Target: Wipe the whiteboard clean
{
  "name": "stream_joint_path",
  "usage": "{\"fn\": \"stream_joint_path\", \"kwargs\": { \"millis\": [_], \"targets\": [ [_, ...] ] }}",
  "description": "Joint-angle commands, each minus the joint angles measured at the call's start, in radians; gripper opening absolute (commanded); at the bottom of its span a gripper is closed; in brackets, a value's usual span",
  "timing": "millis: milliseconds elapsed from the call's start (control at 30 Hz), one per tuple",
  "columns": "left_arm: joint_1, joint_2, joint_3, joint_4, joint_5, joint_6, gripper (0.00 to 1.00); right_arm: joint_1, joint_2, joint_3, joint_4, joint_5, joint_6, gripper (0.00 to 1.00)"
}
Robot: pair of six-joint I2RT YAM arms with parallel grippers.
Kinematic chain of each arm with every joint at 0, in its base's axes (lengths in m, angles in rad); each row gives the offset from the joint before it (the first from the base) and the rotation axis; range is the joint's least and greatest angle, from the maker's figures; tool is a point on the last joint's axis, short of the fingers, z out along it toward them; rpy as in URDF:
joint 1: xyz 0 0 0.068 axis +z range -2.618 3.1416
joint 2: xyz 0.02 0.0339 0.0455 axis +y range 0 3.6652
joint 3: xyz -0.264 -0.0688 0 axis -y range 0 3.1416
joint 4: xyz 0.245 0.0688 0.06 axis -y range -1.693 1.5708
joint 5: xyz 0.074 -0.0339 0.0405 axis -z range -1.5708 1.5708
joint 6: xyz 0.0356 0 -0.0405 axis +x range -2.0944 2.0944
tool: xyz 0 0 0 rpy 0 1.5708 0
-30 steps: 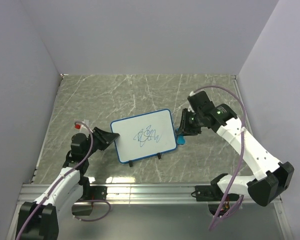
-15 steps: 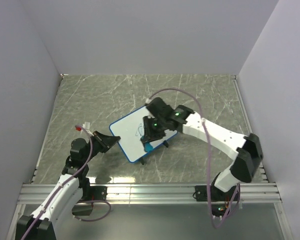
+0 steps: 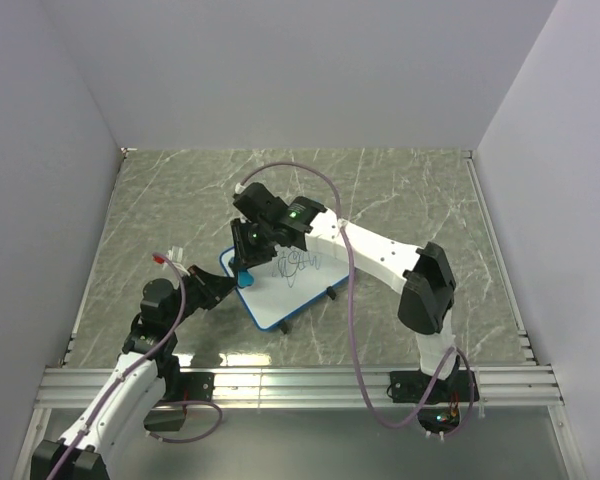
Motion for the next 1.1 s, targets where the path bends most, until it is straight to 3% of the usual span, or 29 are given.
{"fn": "stream_joint_path", "kwargs": {
  "millis": [0,300,733,900,1067],
  "targets": [
    [-0.001,0.011,-0.018,-0.114,-0.049,0.038,0.00,-0.009,0.037,0.077,-0.028,0.070,-0.005,0.00],
    [-0.028,0.033,-0.012,-0.111,-0.044,0.039,0.00,-0.147,-0.035,-0.208,0.114,0.145,0.037,0.00],
    [-0.044,0.100,-0.001,-0.074,-0.036,0.056,0.00,-0.144,-0.201,-0.710,0.238,0.225,0.092,0.00],
    [-0.045,0.110,-0.001,-0.071,-0.036,0.059,0.00,-0.138,-0.222,-0.770,0.255,0.228,0.107,0.00],
    [-0.044,0.116,-0.001,-0.068,-0.035,0.061,0.00,-0.133,-0.205,-0.683,0.217,0.237,0.101,0.00]
  ]
}}
